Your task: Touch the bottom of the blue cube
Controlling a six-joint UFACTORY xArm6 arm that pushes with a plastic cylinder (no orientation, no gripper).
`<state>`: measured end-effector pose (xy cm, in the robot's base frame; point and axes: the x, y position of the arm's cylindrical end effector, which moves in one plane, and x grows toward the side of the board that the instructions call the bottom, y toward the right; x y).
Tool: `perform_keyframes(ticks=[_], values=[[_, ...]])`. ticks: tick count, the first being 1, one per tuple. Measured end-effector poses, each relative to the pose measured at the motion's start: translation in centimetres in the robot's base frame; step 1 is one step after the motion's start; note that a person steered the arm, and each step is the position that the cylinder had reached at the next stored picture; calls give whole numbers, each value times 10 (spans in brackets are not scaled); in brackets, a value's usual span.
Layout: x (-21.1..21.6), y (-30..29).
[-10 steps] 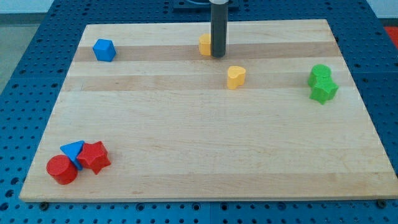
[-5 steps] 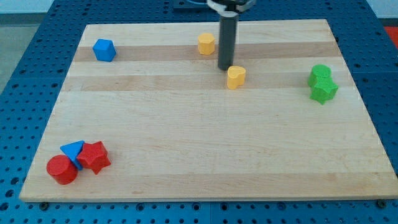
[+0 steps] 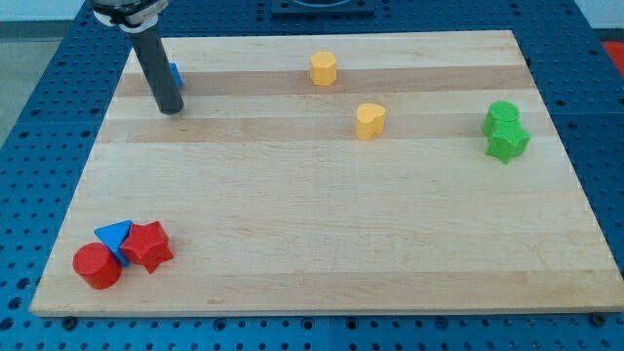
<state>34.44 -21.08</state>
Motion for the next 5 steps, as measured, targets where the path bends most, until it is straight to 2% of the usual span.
perform_keyframes(ticks=[1, 5], values=[[0, -21], [-32, -26]])
